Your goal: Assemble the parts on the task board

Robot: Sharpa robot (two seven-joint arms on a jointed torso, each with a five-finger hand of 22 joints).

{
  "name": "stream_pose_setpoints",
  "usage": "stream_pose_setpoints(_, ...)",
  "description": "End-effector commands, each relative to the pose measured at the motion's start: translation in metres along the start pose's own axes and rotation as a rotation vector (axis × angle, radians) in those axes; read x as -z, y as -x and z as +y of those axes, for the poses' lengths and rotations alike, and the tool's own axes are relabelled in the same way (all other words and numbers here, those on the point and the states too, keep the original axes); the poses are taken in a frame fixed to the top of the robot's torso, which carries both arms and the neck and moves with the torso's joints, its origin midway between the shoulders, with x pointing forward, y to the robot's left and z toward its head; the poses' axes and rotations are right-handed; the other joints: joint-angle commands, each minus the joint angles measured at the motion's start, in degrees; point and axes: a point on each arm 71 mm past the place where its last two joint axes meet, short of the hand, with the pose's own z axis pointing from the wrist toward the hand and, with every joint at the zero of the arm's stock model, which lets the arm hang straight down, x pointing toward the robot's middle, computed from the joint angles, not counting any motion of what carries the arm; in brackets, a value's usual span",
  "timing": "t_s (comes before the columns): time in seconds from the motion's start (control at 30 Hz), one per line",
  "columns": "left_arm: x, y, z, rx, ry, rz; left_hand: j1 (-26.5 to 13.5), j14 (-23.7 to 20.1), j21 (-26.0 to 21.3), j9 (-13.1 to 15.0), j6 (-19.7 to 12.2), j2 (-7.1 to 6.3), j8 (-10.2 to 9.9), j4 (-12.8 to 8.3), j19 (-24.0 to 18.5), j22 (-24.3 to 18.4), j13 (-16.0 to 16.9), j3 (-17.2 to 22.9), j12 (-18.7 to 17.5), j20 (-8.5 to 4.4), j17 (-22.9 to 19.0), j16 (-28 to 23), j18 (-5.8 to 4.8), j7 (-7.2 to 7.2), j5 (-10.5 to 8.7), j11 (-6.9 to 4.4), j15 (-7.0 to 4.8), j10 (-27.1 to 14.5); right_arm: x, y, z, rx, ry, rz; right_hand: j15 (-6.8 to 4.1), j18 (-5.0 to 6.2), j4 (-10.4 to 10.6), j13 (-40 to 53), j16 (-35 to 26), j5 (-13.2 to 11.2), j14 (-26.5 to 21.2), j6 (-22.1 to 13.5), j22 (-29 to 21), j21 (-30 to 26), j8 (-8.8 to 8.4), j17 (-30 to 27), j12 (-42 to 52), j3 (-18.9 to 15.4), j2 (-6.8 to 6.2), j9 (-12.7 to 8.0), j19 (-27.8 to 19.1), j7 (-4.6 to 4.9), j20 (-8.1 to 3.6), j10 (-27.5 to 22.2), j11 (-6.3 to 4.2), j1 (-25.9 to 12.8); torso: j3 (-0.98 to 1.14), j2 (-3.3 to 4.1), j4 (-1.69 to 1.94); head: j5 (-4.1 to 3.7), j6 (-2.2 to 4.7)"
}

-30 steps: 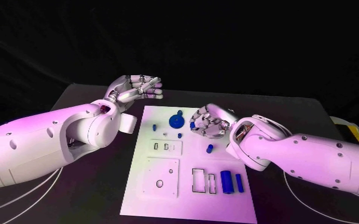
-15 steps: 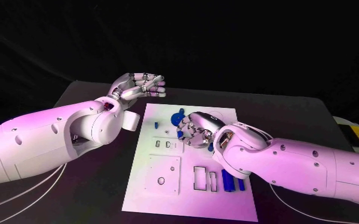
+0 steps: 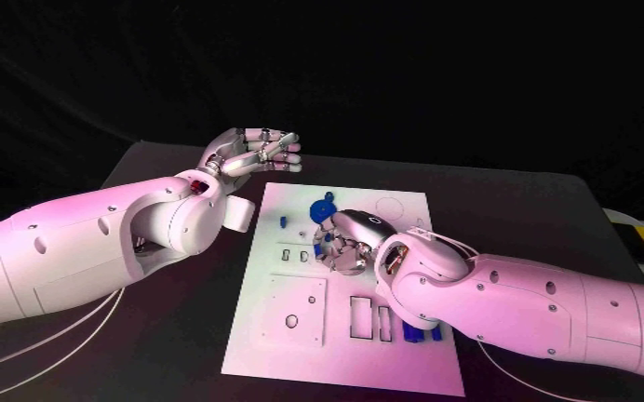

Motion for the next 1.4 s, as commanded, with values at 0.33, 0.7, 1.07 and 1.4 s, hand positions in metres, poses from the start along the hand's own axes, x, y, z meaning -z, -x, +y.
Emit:
stream_pose_setpoints(0.33, 0.0, -0.002, -0.001, 0.01, -0.003, 0.02, 0.48, -0.45, 0.38, 0.0, -0.13, 0.03, -0.07, 0.03, -0.26, -0.06, -0.01, 0.39, -0.36, 0.16, 0.05, -0.32, 0.7, 0.19, -0.03, -0.1, -0.12, 0.34, -0.003, -0.007, 0.003, 0.038, 0.007, 0.014, -0.02, -0.67, -0.05, 0.08, -0.05, 0.01, 4.92, 0.14, 10.82, 0.2, 1.59, 10.04, -0.29, 0.11, -0.39, 1.17, 2.12, -0.06, -0.29, -0.09, 0.32, -1.04, -0.02, 0.04, -0.03, 0.23, -0.27)
stream_pose_setpoints(0.7, 0.001, -0.001, -0.001, 0.01, -0.001, 0.019, 0.52, -0.54, 0.36, 0.01, -0.1, 0.01, -0.06, 0.06, -0.35, -0.08, -0.01, 0.39, -0.39, 0.17, 0.08, -0.38, 0.68, 0.18, -0.04, -0.1, -0.11, 0.39, -0.004, -0.013, 0.004, 0.04, 0.007, 0.021, 0.07, -0.64, 0.0, -0.01, -0.1, -0.03, 4.89, -0.31, 10.77, 0.11, 1.57, 9.88, -0.37, -0.2, -1.14, 1.13, 2.07, 0.12, -0.22, -0.21, 0.46, -2.07, 0.01, 0.01, -0.08, 0.21, -0.44)
stream_pose_setpoints(1.07, 0.001, -0.001, -0.001, 0.01, 0.0, 0.019, 0.52, -0.54, 0.36, 0.01, -0.1, 0.01, -0.06, 0.06, -0.35, -0.08, -0.01, 0.39, -0.39, 0.17, 0.08, -0.38, 0.68, 0.18, -0.04, -0.1, -0.11, 0.39, -0.006, -0.015, 0.004, 0.046, 0.009, 0.027, 0.27, -0.6, -0.05, -0.46, -0.17, -0.03, 4.85, -1.06, 10.65, -0.07, 1.35, 9.69, -0.74, -0.7, -2.25, 0.96, 1.95, 0.42, -0.07, -0.72, 0.72, -3.04, 0.01, -0.01, -0.02, 0.11, -0.43)
stream_pose_setpoints(1.4, 0.002, 0.0, -0.001, 0.01, 0.001, 0.019, 0.52, -0.54, 0.36, 0.01, -0.1, 0.01, -0.06, 0.06, -0.35, -0.08, -0.01, 0.39, -0.39, 0.17, 0.08, -0.38, 0.68, 0.18, -0.04, -0.1, -0.11, 0.39, -0.006, -0.016, 0.003, 0.05, 0.005, 0.031, 0.66, -0.48, -0.17, -1.25, -0.26, 0.0, 4.79, -2.36, 10.34, -0.47, 0.76, 9.42, -1.37, -1.11, -3.14, 0.6, 1.64, 1.02, 0.23, -1.61, 1.21, -3.64, -0.03, -0.05, 0.0, 0.12, -0.46)
